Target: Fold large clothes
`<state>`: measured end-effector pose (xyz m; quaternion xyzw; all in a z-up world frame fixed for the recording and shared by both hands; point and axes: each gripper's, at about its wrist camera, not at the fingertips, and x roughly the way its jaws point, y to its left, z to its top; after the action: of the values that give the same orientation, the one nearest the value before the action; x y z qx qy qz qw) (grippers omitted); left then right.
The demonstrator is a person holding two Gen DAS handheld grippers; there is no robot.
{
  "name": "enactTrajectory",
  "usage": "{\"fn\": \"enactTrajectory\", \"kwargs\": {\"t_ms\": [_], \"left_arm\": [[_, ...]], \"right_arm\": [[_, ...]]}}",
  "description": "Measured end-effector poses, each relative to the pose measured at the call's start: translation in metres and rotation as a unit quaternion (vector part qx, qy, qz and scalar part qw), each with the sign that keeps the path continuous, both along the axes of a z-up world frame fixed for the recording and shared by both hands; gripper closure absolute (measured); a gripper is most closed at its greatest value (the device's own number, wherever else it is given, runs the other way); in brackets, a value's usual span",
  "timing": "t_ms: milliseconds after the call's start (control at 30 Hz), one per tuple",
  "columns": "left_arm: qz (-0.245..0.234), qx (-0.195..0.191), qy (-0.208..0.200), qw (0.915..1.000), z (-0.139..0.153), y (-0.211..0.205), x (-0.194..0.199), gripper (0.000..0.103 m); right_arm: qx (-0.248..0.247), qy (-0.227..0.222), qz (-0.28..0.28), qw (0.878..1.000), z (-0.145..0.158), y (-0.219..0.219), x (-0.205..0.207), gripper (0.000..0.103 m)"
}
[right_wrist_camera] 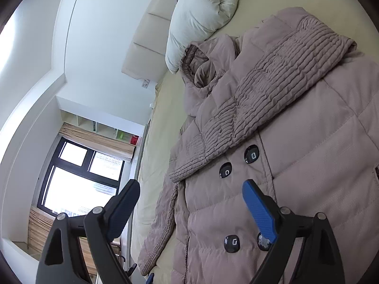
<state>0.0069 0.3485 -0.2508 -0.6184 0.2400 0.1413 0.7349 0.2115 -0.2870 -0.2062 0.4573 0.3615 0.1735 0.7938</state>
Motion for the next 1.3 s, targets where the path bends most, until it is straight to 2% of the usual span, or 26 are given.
{"fn": "enactTrajectory", "kwargs": {"t_ms": [100, 200, 267, 367, 433, 533, 600, 633, 700, 767, 833, 900, 933, 1000, 1067, 1167, 1233, 1300], "left_arm": [[0.026, -0.036, -0.001, 0.9990, -0.017, 0.014, 0.003, 0.030], [0.051, -0.036, -0.003, 0.9980, -0.017, 0.021, 0.003, 0.030], [0.060, -0.026, 0.003, 0.9978, -0.011, 0.024, 0.005, 0.043], [0.064, -0.015, 0.012, 0.9978, -0.005, 0.033, 0.008, 0.070], [0.058, 0.015, 0.019, 0.9981, 0.006, 0.036, 0.012, 0.080], [0.023, 0.100, 0.022, 0.9945, 0.042, 0.029, 0.030, 0.083], [-0.017, 0.164, 0.012, 0.9862, 0.072, 0.011, 0.047, 0.084], [-0.040, 0.201, 0.008, 0.9787, 0.089, -0.003, 0.057, 0.085], [-0.097, 0.275, -0.007, 0.9565, 0.120, -0.041, 0.078, 0.085], [-0.159, 0.343, -0.024, 0.9257, 0.144, -0.091, 0.099, 0.085], [-0.228, 0.405, -0.039, 0.8845, 0.158, -0.148, 0.120, 0.085], [-0.288, 0.461, -0.051, 0.8381, 0.157, -0.205, 0.134, 0.085], [-0.312, 0.481, -0.054, 0.8176, 0.153, -0.233, 0.137, 0.085], [-0.350, 0.512, -0.053, 0.7825, 0.137, -0.275, 0.142, 0.085], [-0.378, 0.530, -0.050, 0.7578, 0.121, -0.320, 0.135, 0.085], [-0.400, 0.565, -0.042, 0.7207, 0.103, -0.362, 0.136, 0.085], [-0.407, 0.578, -0.040, 0.7057, 0.090, -0.365, 0.115, 0.085], [-0.410, 0.592, -0.040, 0.6928, 0.075, -0.386, 0.112, 0.085]], "right_arm": [[0.000, -0.004, -0.006, 1.000, 0.006, 0.000, -0.003, 0.012], [-0.001, -0.011, -0.009, 1.000, 0.013, 0.000, -0.011, 0.012], [-0.007, -0.018, -0.009, 1.000, 0.018, 0.000, -0.010, 0.012], [-0.017, -0.026, -0.008, 0.999, 0.024, -0.001, -0.013, 0.014], [-0.024, -0.029, -0.009, 0.999, 0.026, -0.005, -0.016, 0.015], [-0.046, -0.032, -0.013, 0.998, 0.028, -0.012, -0.021, 0.016], [-0.062, -0.031, -0.018, 0.997, 0.028, -0.017, -0.024, 0.017], [-0.066, -0.030, -0.021, 0.997, 0.027, -0.020, -0.025, 0.017], [-0.073, -0.029, -0.028, 0.997, 0.025, -0.025, -0.027, 0.017], [-0.087, -0.024, -0.035, 0.995, 0.024, -0.030, -0.028, 0.018], [-0.100, -0.024, -0.036, 0.994, 0.024, -0.031, -0.028, 0.018], [-0.106, -0.023, -0.034, 0.994, 0.024, -0.031, -0.028, 0.018], [-0.104, -0.022, -0.028, 0.994, 0.023, -0.030, -0.026, 0.018], [-0.092, -0.018, -0.014, 0.996, 0.021, -0.027, -0.023, 0.018], [-0.071, -0.010, 0.009, 0.997, 0.017, -0.020, -0.017, 0.018], [-0.050, 0.002, 0.047, 0.998, 0.014, -0.004, -0.004, 0.018], [-0.029, 0.012, 0.078, 0.996, 0.011, 0.012, 0.008, 0.018], [-0.005, 0.022, 0.108, 0.994, 0.007, 0.029, 0.022, 0.018]]}}
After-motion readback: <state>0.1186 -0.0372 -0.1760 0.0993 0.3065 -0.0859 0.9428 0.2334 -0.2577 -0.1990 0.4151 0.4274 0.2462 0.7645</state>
